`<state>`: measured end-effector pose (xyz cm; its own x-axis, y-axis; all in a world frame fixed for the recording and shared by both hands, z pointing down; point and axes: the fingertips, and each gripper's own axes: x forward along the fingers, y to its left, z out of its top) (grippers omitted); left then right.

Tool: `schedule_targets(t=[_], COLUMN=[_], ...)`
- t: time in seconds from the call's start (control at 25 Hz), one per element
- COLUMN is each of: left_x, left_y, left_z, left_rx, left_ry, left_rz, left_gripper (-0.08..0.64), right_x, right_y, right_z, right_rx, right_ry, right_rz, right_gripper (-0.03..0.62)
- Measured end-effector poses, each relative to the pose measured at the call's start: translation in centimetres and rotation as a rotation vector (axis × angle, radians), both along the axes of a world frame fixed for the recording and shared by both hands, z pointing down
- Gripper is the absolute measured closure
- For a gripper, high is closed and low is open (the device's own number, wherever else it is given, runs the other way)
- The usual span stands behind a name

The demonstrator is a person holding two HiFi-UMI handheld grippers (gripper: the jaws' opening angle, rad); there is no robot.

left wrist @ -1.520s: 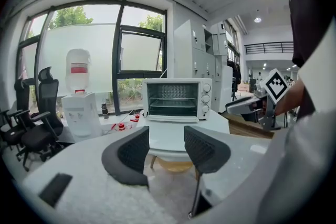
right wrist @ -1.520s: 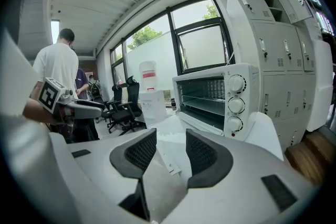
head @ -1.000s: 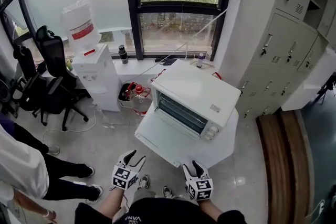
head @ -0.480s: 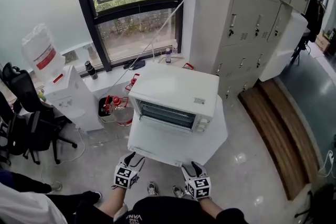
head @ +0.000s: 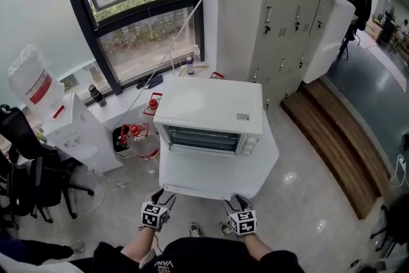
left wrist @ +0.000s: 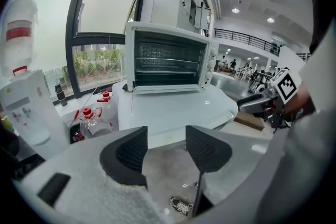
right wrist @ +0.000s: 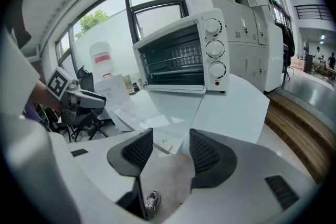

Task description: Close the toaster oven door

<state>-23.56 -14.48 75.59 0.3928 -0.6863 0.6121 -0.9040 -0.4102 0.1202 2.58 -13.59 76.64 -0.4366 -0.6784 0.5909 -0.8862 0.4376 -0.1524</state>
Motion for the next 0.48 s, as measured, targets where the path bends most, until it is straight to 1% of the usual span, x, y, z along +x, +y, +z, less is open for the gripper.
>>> schedule_targets(t=[0.08, 0.12, 0.24, 0.36, 0.48], left_x=[-0.8, -1.2, -2.0, -2.3, -2.6], left_y=[0.0, 0.1, 0.2, 0.2, -0.1], left_z=[1.2, 1.8, 3.4, 4.6, 5.7], left_rx=[-0.031, -0.048, -0.091, -0.13, -0.163], left_ry=[0.006, 0.006, 0.007, 0.003, 0.004], left_rz=[0.002, 0.003, 0.01, 0.022, 0.016], left_gripper=[0.312, 0.305, 0.291, 0.284, 0.275], right_x=[-0.3, -0.4, -0.7, -0.6, -0.5], right_y=[0.2, 0.4, 0.9, 1.3, 1.3], right_z=[0.8, 1.2, 2.1, 3.1, 4.0], right_rx=[-0.015, -0.023, -0.05, -0.084, -0.106], right_ry=[0.005, 0.006, 0.005, 0.024, 0.036], right_rz=[0.016, 0.023, 0.035, 0.044, 0.052], right_gripper=[0.387, 0.385, 0.379, 0.377, 0.376])
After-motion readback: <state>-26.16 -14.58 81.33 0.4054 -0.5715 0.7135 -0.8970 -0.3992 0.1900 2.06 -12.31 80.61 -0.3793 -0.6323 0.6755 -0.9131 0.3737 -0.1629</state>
